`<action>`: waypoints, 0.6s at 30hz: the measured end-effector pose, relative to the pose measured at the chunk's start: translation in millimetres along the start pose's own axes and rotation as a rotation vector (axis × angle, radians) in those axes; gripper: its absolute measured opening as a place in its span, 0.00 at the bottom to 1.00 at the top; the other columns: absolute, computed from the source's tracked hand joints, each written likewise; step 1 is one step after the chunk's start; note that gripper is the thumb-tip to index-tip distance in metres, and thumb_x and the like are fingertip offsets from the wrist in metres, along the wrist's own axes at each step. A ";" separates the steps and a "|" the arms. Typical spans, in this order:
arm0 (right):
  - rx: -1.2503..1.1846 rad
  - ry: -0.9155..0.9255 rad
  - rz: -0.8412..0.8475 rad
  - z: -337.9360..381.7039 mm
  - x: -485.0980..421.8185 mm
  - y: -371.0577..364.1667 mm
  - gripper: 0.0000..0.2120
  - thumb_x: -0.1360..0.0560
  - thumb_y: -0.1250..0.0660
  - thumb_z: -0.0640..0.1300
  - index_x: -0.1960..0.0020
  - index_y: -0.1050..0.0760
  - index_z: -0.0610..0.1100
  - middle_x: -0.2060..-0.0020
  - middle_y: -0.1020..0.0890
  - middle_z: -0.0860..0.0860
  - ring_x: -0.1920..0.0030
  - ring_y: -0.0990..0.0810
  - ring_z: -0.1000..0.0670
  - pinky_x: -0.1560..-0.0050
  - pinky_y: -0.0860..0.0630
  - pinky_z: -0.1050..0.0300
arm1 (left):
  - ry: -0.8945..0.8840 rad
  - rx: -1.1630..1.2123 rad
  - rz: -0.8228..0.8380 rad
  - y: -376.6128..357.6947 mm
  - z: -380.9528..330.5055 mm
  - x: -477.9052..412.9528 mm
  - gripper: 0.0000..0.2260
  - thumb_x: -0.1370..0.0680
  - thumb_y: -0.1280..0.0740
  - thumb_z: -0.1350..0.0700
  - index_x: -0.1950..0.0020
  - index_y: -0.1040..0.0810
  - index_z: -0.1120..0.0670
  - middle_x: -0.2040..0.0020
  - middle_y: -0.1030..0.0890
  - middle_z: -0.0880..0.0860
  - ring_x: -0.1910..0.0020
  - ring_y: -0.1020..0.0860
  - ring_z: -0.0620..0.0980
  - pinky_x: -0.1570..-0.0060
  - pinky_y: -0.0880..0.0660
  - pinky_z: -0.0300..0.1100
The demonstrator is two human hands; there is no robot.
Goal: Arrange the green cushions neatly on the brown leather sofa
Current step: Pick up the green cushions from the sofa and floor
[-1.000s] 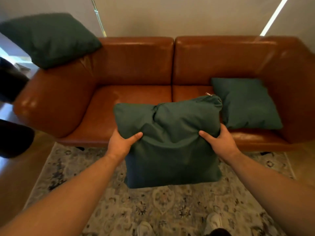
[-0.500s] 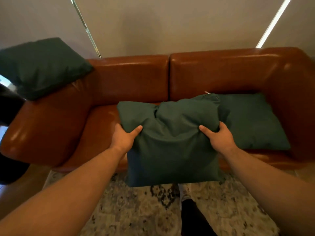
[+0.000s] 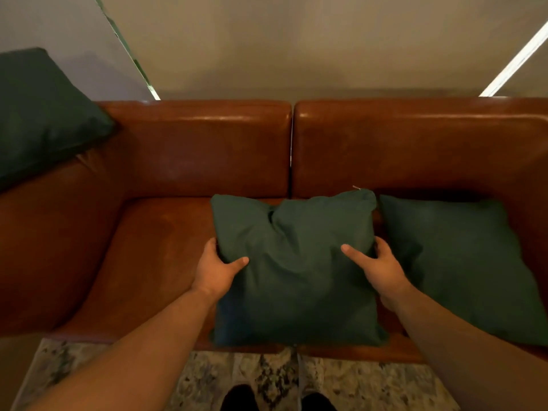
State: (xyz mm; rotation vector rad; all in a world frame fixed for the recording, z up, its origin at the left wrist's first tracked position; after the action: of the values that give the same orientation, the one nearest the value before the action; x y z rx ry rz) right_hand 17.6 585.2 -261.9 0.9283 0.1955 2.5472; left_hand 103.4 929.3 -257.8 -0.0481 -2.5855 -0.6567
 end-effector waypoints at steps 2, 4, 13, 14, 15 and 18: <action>-0.023 -0.010 0.085 -3.8 -19.4 -5.4 0.50 0.40 0.13 0.57 0.23 0.32 0.58 0.35 0.19 0.54 0.37 0.18 0.45 0.34 0.20 0.37 | 0.004 -0.043 -0.005 -13.5 2.3 -21.4 0.30 0.26 0.19 0.58 0.27 0.28 0.55 0.35 0.19 0.54 0.35 0.20 0.56 0.35 0.23 0.50; -0.013 0.000 0.111 -8.9 -37.7 -9.7 0.46 0.37 0.13 0.48 0.26 0.32 0.62 0.36 0.18 0.55 0.37 0.18 0.45 0.34 0.20 0.36 | 0.006 -0.082 0.013 -25.7 6.4 -41.2 0.28 0.24 0.21 0.58 0.27 0.27 0.55 0.37 0.18 0.53 0.35 0.20 0.57 0.38 0.24 0.47; 0.115 -0.059 0.087 -47.8 -96.0 -21.5 0.51 0.27 0.19 0.45 0.17 0.48 0.64 0.26 0.26 0.55 0.27 0.25 0.45 0.26 0.27 0.36 | 0.053 -0.262 0.243 -65.8 25.0 -88.5 0.38 0.23 0.26 0.67 0.16 0.39 0.56 0.24 0.25 0.57 0.25 0.25 0.57 0.25 0.29 0.50; 0.177 -0.061 0.108 -53.3 -97.7 -24.3 0.52 0.26 0.20 0.43 0.15 0.52 0.61 0.22 0.30 0.53 0.23 0.29 0.45 0.22 0.32 0.40 | 0.053 -0.376 0.325 -69.7 28.4 -87.7 0.40 0.22 0.26 0.66 0.15 0.42 0.55 0.21 0.29 0.57 0.23 0.27 0.58 0.24 0.30 0.48; 0.289 -0.049 0.132 -58.2 -98.8 -27.8 0.52 0.25 0.21 0.43 0.14 0.52 0.58 0.18 0.36 0.50 0.19 0.35 0.46 0.19 0.38 0.46 | 0.053 -0.487 0.405 -73.6 31.2 -87.0 0.43 0.23 0.26 0.63 0.14 0.46 0.53 0.18 0.34 0.58 0.21 0.31 0.58 0.23 0.33 0.46; 0.607 -0.006 0.189 -59.4 -101.3 -36.2 0.50 0.24 0.23 0.44 0.14 0.53 0.55 0.14 0.52 0.49 0.15 0.46 0.47 0.22 0.43 0.56 | 0.070 -0.580 0.470 -78.1 33.0 -92.1 0.46 0.22 0.24 0.59 0.13 0.51 0.49 0.13 0.48 0.58 0.14 0.45 0.55 0.18 0.44 0.43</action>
State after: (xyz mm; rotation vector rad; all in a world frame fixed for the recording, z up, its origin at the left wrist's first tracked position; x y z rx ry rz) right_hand 61.5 574.8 -376.2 1.2108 0.9603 2.7003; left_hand 159.6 882.6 -359.5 -0.7725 -2.1148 -1.1576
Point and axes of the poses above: each hand's wrist, its own x-axis away from the middle knuckle, its own y-axis out of the back of the hand, z = x × y, the point moved 1 cm from there along -x, towards the middle knuckle
